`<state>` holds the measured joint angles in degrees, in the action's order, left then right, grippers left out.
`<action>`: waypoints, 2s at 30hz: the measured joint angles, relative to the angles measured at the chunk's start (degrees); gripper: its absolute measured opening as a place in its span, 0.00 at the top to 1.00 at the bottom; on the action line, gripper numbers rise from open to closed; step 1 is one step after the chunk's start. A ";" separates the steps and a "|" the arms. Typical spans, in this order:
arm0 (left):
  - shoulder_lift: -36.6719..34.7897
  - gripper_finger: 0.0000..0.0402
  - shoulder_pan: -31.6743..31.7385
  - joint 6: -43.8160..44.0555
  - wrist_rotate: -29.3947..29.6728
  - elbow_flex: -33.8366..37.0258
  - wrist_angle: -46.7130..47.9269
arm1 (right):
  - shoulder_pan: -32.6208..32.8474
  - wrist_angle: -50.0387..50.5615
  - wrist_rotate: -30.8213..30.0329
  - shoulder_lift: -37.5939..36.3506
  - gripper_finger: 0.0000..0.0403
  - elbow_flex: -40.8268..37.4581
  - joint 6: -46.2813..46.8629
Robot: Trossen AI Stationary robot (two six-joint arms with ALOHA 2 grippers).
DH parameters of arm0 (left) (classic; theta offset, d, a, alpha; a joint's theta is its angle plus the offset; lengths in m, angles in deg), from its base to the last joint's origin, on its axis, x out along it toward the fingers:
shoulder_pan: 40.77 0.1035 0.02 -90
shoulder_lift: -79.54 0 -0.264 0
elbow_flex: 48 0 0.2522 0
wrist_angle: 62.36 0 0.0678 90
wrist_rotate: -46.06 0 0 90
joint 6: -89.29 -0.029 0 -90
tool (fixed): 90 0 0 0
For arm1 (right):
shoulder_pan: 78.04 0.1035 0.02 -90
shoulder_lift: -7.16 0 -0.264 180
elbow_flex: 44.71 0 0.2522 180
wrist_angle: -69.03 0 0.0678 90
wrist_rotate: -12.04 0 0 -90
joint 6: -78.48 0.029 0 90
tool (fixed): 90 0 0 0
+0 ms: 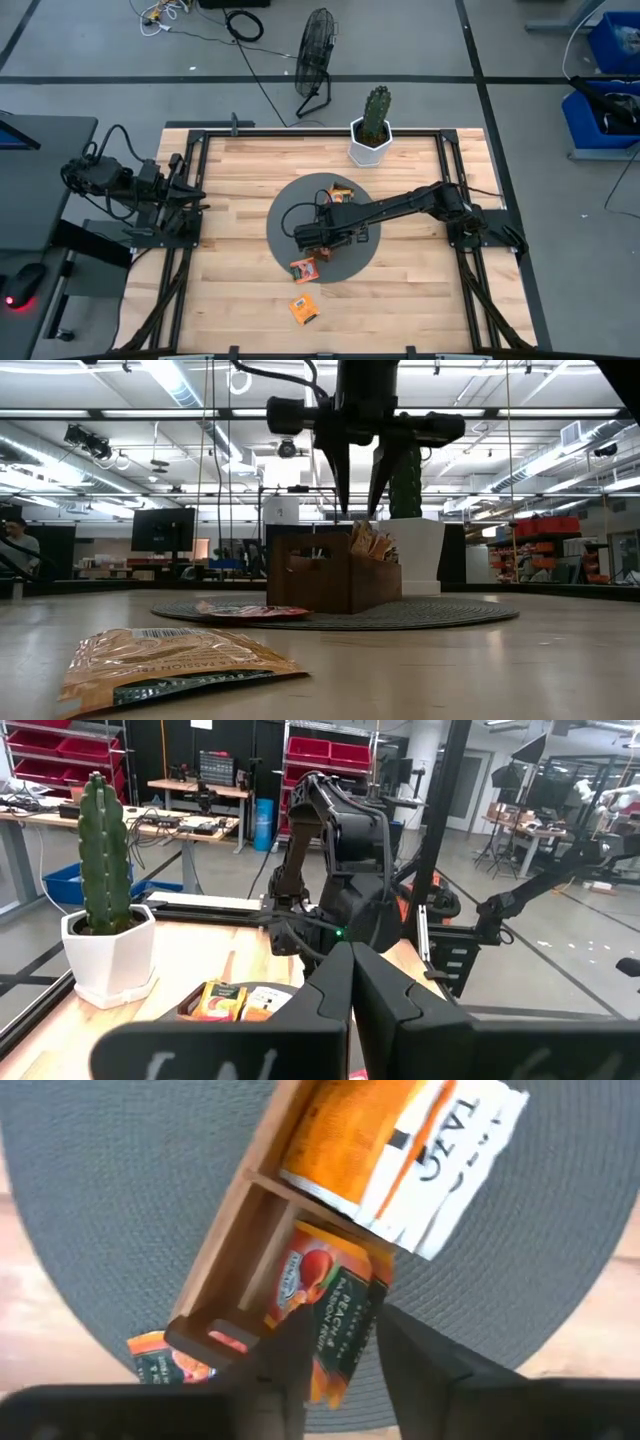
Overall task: Pick & Place Tea
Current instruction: Put the red tea bag into the bottom section of the wooden organizer
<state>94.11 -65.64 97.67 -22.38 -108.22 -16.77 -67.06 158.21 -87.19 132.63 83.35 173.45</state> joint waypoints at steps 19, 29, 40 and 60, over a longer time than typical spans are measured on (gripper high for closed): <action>0.61 0.98 -0.02 0.98 1.93 0.02 -1.07 | 0.33 -4.68 3.04 -1.08 0.62 0.00 -28.92; 1.26 0.98 -0.02 1.01 2.03 0.02 -1.07 | -0.30 -12.50 0.93 -1.47 0.79 1.53 -49.63; 1.20 0.98 -0.02 5.59 2.17 0.02 -1.14 | -3.39 -22.46 -0.19 -1.57 0.90 1.53 -39.50; 20.11 0.98 0.00 13.97 3.84 0.02 -0.62 | 8.33 -36.76 -34.44 -12.53 0.90 1.55 -54.06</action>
<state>114.23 -65.64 111.64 -18.54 -108.20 -17.39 -58.73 121.45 -121.63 120.10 84.90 119.39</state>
